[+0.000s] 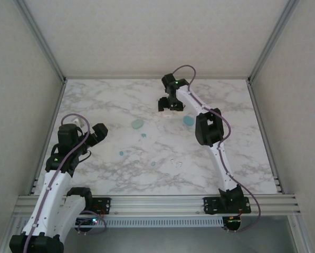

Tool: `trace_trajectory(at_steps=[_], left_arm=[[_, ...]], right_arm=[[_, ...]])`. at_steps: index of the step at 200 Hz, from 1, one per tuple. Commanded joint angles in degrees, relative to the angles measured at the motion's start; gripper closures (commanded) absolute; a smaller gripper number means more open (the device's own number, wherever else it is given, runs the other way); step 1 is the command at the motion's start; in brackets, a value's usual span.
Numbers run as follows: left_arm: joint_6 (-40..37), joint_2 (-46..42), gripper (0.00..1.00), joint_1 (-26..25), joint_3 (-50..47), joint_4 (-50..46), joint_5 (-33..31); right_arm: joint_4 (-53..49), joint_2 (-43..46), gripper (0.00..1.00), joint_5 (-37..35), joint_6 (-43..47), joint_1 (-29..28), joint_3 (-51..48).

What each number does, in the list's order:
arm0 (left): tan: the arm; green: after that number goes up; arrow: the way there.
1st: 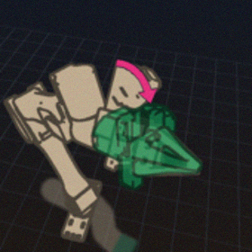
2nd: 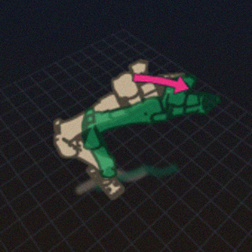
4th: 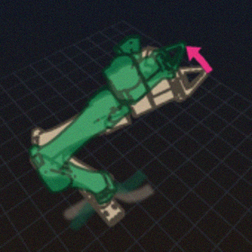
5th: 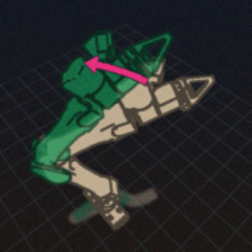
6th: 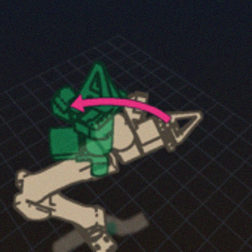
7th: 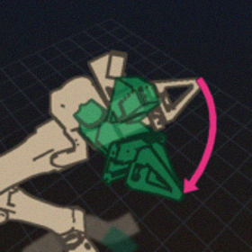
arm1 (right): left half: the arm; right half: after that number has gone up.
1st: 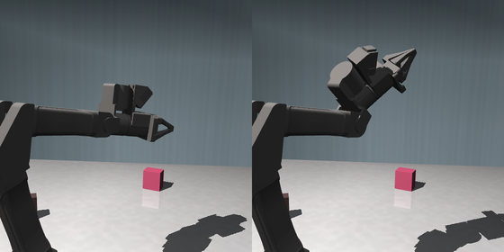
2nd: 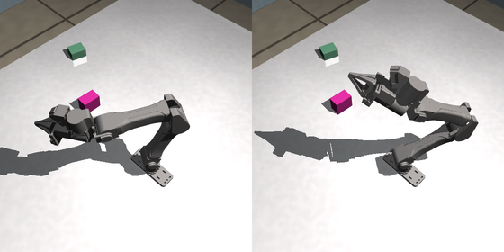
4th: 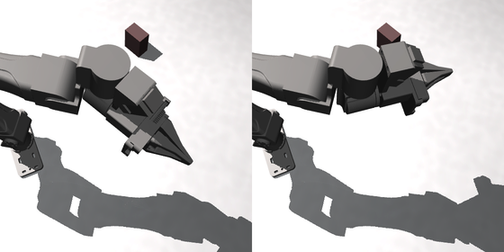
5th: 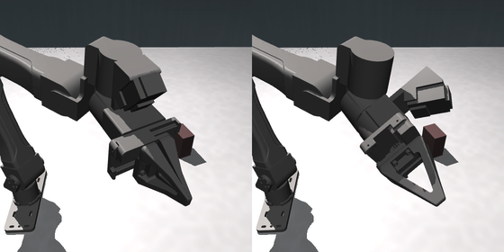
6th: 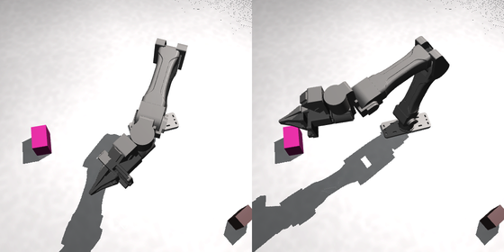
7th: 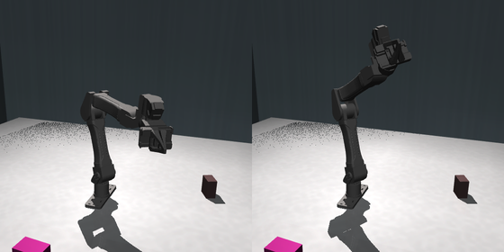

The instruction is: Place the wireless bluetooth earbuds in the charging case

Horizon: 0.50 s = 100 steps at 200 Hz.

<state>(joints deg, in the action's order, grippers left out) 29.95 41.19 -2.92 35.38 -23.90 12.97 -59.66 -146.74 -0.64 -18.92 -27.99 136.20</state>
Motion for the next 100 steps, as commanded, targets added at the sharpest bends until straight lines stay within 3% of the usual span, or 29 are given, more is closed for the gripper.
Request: trace_trajectory(at_steps=[1,37,100], left_arm=[[-1.12,-0.41,0.00,-0.23,1.63,-1.28,-0.93],[-1.21,-0.30,0.00,-0.24,1.63,-1.17,-1.12],[-1.21,-0.07,0.00,-0.27,1.55,-1.57,-1.50]], right_arm=[[-2.06,-1.65,0.21,-2.06,-1.03,-0.91,2.13],[-3.14,-3.37,0.25,-4.93,-0.61,-1.62,3.72],[-4.92,-2.07,0.43,-5.33,-0.84,-2.59,1.92]])
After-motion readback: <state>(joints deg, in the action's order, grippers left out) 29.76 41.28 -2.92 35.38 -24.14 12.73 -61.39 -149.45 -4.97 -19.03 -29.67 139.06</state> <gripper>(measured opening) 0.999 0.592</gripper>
